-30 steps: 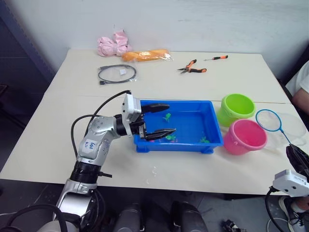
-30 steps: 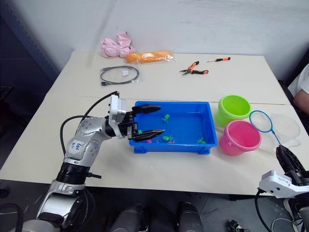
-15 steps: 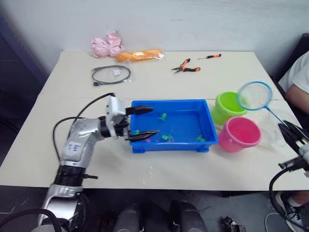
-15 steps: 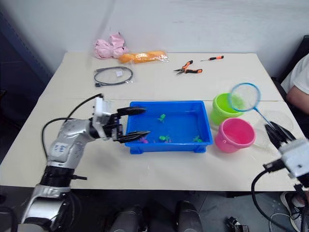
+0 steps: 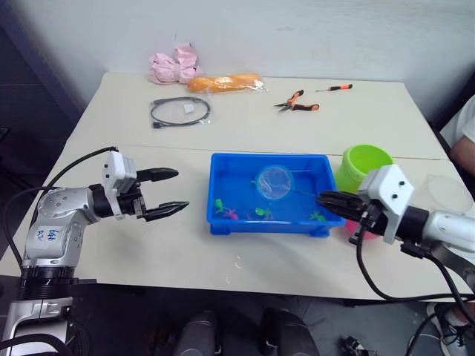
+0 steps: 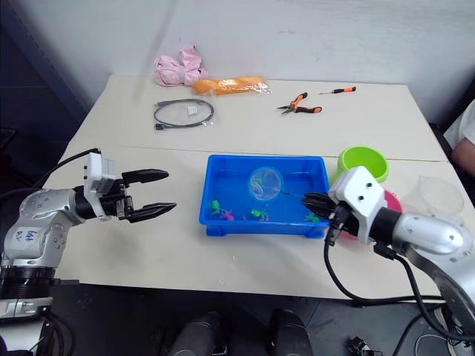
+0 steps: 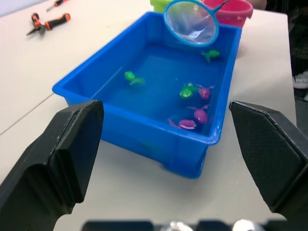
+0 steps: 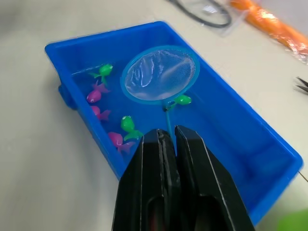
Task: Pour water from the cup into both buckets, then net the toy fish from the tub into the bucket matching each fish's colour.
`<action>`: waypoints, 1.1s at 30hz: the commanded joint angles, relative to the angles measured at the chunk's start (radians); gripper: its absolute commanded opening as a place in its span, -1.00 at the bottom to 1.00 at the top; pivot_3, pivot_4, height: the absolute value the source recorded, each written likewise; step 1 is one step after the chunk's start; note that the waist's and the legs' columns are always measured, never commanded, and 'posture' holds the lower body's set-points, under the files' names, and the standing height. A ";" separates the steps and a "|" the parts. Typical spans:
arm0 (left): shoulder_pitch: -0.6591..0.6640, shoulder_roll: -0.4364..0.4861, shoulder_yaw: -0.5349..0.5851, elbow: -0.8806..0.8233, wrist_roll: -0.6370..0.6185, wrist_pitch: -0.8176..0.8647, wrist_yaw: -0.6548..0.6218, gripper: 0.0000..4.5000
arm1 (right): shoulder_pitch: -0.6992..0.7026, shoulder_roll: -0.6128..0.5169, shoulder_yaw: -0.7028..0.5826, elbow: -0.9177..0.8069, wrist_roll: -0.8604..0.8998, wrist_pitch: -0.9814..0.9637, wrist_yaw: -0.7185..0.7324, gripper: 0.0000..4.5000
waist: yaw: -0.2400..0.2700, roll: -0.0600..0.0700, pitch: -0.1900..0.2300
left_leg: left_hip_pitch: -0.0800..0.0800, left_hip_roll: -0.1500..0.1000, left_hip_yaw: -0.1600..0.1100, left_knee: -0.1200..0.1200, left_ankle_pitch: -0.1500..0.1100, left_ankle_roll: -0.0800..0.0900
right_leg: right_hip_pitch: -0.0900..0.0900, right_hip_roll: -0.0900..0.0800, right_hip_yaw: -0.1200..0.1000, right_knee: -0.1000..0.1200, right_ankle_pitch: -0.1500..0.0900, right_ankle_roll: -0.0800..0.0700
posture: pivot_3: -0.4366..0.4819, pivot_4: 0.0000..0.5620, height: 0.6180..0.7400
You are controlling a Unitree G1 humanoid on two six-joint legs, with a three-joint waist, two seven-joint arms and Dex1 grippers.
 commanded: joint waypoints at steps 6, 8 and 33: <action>0.075 -0.027 0.003 -0.139 -0.023 0.041 0.051 0.99 | -0.173 -0.004 0.162 0.141 -0.222 -0.131 0.242 -1.00 | -0.001 0.000 0.000 | -0.001 0.000 0.000 -0.001 -0.001 0.000 | 0.000 0.002 -0.002 0.002 0.000 0.000 | -0.05 -0.47 1.00; 0.088 -0.040 -0.006 -0.167 -0.020 0.055 0.074 0.99 | -0.195 0.022 0.183 0.156 -0.241 -0.131 0.260 -1.00 | -0.001 0.000 0.000 | -0.001 0.000 0.001 0.000 -0.001 0.000 | 0.000 0.002 -0.002 0.003 0.000 0.000 | -0.05 -0.47 1.00; 0.070 -0.081 -0.062 -0.222 -0.023 0.095 0.106 0.99 | -0.328 0.083 0.256 0.555 -0.647 -0.491 0.344 -1.00 | -0.003 0.000 0.000 | -0.001 0.000 0.002 0.001 0.001 -0.001 | 0.000 0.003 -0.001 0.005 0.000 0.001 | -0.05 -0.47 1.00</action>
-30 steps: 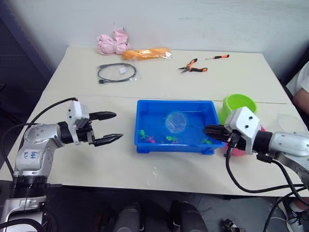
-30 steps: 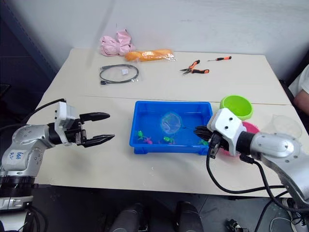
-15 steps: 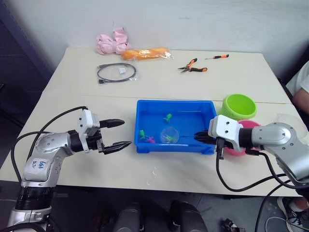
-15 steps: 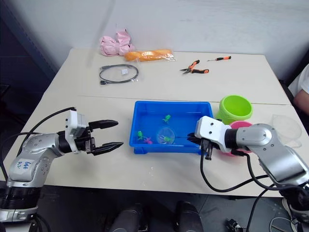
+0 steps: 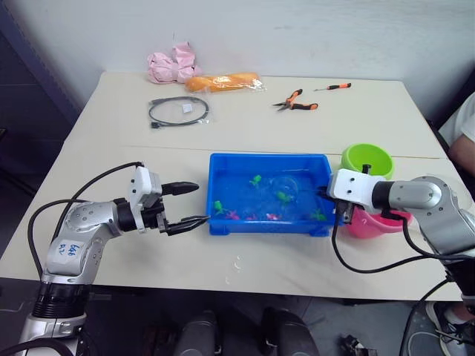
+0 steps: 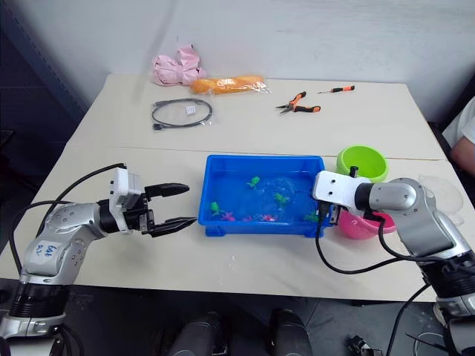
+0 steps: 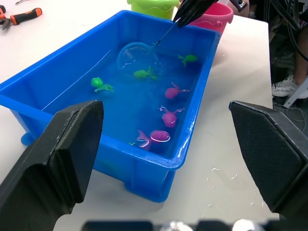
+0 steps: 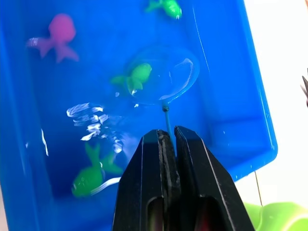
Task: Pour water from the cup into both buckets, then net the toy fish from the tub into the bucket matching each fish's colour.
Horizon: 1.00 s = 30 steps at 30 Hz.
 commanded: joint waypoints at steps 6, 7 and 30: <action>-0.008 0.002 0.002 -0.035 -0.018 -0.004 -0.011 0.99 | 0.007 -0.008 -0.032 -0.019 0.017 -0.092 0.116 -1.00 | -0.001 0.000 0.000 | 0.000 0.000 0.000 0.000 0.000 0.000 | 0.000 0.000 0.000 0.000 0.000 0.000 | -0.05 -0.47 1.00; -0.008 0.002 0.002 -0.035 -0.018 -0.005 -0.011 0.99 | 0.007 0.003 -0.030 -0.030 0.025 -0.066 0.123 -1.00 | -0.001 0.000 0.000 | 0.000 0.000 0.000 0.000 0.000 0.000 | 0.000 0.000 0.000 0.000 0.000 0.000 | -0.05 -0.47 1.00; -0.032 0.008 0.006 -0.011 -0.006 -0.025 -0.021 0.99 | -0.026 0.087 -0.178 -0.262 0.344 0.731 0.104 -1.00 | 0.001 0.000 0.000 | 0.000 0.000 -0.001 0.000 0.000 0.000 | 0.000 -0.001 0.000 0.000 0.000 0.000 | -0.05 -0.47 1.00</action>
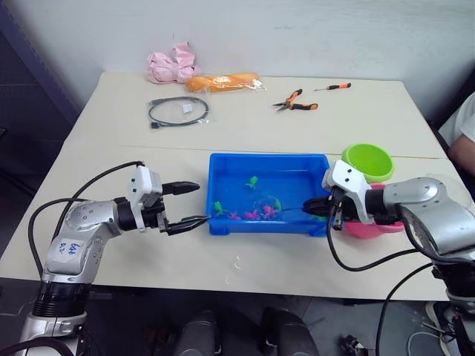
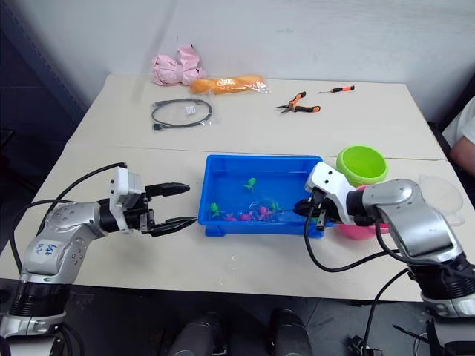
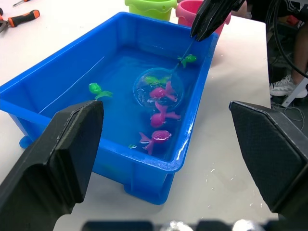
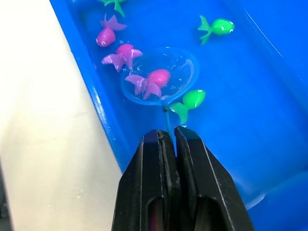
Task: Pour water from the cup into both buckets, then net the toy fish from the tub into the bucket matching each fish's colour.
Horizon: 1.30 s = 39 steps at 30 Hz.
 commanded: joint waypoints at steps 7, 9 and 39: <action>-0.062 -0.009 -0.011 0.014 0.001 -0.050 -0.028 0.99 | 0.089 -0.114 -0.231 -0.082 0.079 0.019 -0.005 -1.00 | 0.004 0.000 0.000 | 0.000 0.000 0.000 0.000 0.000 0.000 | 0.000 0.000 0.000 0.000 0.000 0.000 | -0.05 -0.47 1.00; -0.087 -0.026 -0.025 0.017 -0.011 -0.045 -0.035 0.99 | 0.153 -0.128 -0.322 -0.109 0.107 0.001 0.004 -1.00 | 0.003 0.000 0.000 | 0.000 0.000 0.000 0.000 0.000 0.000 | 0.000 0.000 0.000 -0.001 0.000 0.000 | -0.05 -0.47 1.00; -0.309 -0.238 -0.161 0.125 -0.014 -0.041 -0.104 0.99 | 0.899 0.194 -1.007 -0.231 -0.097 -0.516 -0.301 -1.00 | 0.004 0.000 0.000 | 0.004 -0.003 0.003 -0.002 0.001 0.001 | 0.002 0.001 0.005 -0.002 0.001 0.002 | -0.05 -0.47 1.00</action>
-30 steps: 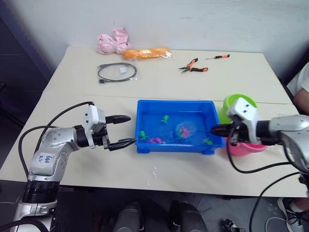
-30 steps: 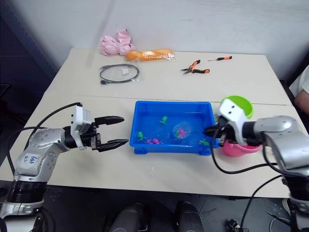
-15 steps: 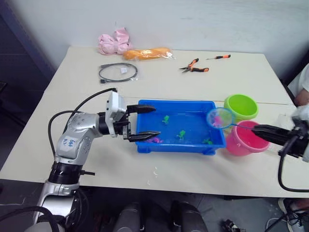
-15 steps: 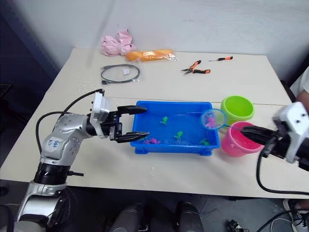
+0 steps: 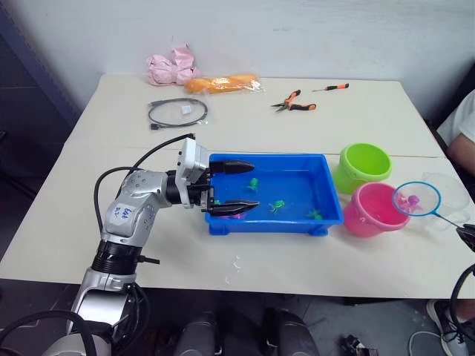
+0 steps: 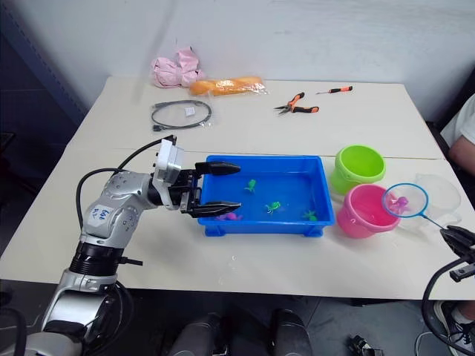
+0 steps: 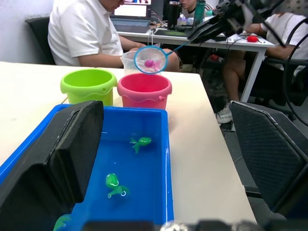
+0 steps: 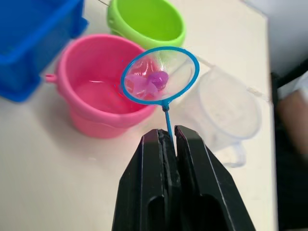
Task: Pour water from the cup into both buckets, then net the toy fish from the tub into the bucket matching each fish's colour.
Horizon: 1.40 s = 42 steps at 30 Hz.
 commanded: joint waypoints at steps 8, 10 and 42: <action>0.011 -0.017 -0.001 -0.026 0.007 -0.017 0.026 0.99 | 0.039 -0.015 0.140 0.144 -0.299 -0.536 -0.137 -1.00 | 0.002 0.000 0.000 | 0.000 -0.002 0.000 0.000 0.001 0.001 | 0.000 0.000 0.000 0.000 0.000 0.000 | -0.05 -0.47 1.00; 0.014 -0.018 0.000 -0.026 0.009 -0.019 0.031 0.99 | 0.042 -0.024 0.150 0.179 -0.348 -0.622 -0.168 -1.00 | 0.001 0.000 0.000 | 0.000 -0.002 0.000 0.000 0.001 0.001 | 0.000 0.000 0.000 0.001 0.000 0.000 | -0.05 -0.47 1.00; 0.039 -0.002 0.013 -0.042 0.008 -0.023 0.046 0.99 | 0.098 -0.005 0.239 0.225 -0.575 -0.899 -0.605 -1.00 | -0.003 0.000 0.000 | 0.001 0.001 0.000 0.000 0.001 -0.001 | 0.000 0.000 0.003 0.000 -0.001 0.000 | -0.05 -0.47 1.00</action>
